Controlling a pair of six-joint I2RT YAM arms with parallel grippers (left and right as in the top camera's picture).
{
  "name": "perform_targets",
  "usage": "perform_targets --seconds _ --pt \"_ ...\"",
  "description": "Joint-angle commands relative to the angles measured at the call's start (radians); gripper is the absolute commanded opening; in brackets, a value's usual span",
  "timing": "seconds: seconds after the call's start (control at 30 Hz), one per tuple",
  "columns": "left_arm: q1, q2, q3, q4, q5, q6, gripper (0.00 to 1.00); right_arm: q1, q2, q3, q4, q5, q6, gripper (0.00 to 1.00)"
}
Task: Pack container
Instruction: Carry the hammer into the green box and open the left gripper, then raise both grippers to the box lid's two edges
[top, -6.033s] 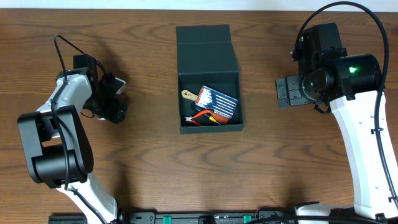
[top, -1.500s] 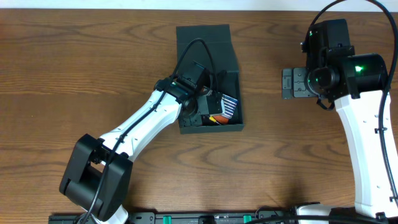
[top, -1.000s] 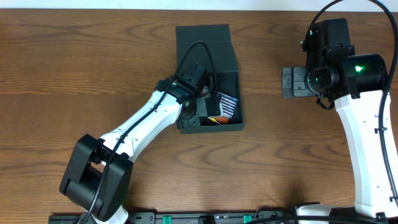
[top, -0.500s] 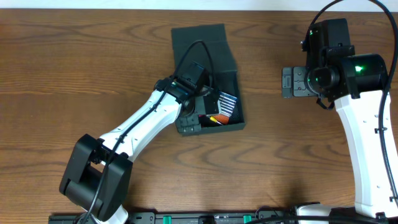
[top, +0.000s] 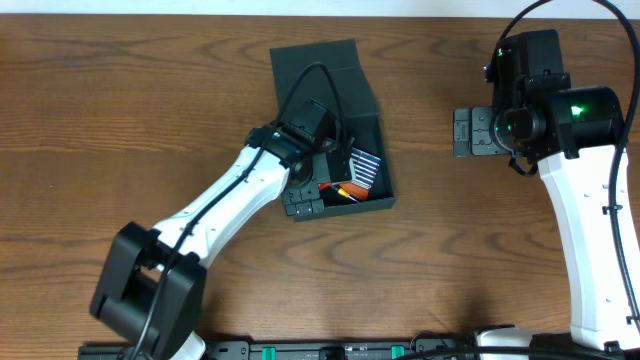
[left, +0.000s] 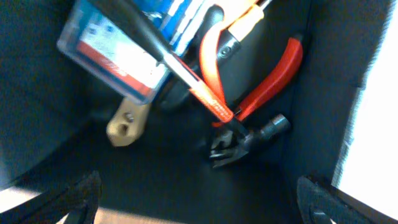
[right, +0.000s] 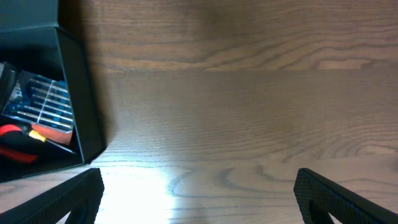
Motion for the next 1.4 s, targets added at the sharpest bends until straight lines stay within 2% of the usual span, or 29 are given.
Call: perform_targets --seconds 0.0,0.13,0.27,0.33,0.4,0.47,0.5,0.53,0.57,0.6,0.83,0.97,1.07,1.2,1.27,1.33,1.37 --pt "0.000 -0.077 0.008 -0.005 -0.004 -0.035 0.99 -0.009 0.001 0.000 0.003 0.011 0.015 0.99" --pt "0.000 -0.156 0.008 -0.006 -0.005 -0.107 0.98 -0.009 0.001 0.000 0.002 0.010 0.015 0.99" --pt "0.006 -0.254 0.008 -0.015 -0.006 -0.251 0.99 -0.009 0.001 0.000 -0.010 -0.009 0.005 0.99" --pt "0.020 -0.306 0.008 -0.040 -0.021 -0.355 0.99 -0.009 0.001 0.000 -0.024 -0.033 -0.031 0.99" --pt "0.053 -0.360 0.008 -0.076 -0.052 -0.510 0.98 -0.009 0.001 0.000 -0.033 -0.053 -0.045 0.99" --pt "0.099 -0.398 0.008 -0.108 -0.055 -0.646 0.98 -0.013 0.001 0.000 -0.024 -0.069 0.008 0.99" --pt "0.136 -0.415 0.008 -0.126 -0.053 -0.721 0.98 -0.017 0.001 0.000 -0.013 -0.088 0.044 0.82" --pt "0.165 -0.424 0.008 -0.135 -0.053 -0.772 0.98 -0.024 0.002 0.000 0.005 -0.122 0.072 0.60" --pt "0.208 -0.431 0.008 -0.143 -0.046 -0.838 0.98 -0.033 0.002 0.000 0.025 -0.163 0.091 0.26" --pt "0.251 -0.433 0.008 -0.145 -0.021 -0.881 0.98 -0.047 0.003 0.000 0.050 -0.202 0.111 0.01" --pt "0.536 -0.335 0.008 -0.008 0.352 -0.971 1.00 -0.157 0.101 0.000 0.224 -0.547 0.127 0.01" --pt "0.630 -0.200 0.008 0.124 0.572 -1.039 0.89 -0.190 0.242 0.000 0.298 -0.785 0.093 0.01" --pt "0.648 -0.088 0.008 0.208 0.644 -1.078 0.86 -0.192 0.357 0.000 0.344 -0.880 0.085 0.01" --pt "0.648 0.041 0.008 0.308 0.665 -1.112 0.82 -0.192 0.488 0.000 0.426 -0.949 0.085 0.02" --pt "0.648 0.097 0.008 0.359 0.684 -1.152 0.70 -0.192 0.545 0.000 0.460 -0.986 0.086 0.01" --pt "0.648 0.156 0.008 0.418 0.725 -1.173 0.48 -0.192 0.602 0.000 0.493 -1.014 0.088 0.01" --pt "0.648 0.188 0.008 0.452 0.745 -1.196 0.42 -0.192 0.624 0.000 0.506 -1.020 0.097 0.01"
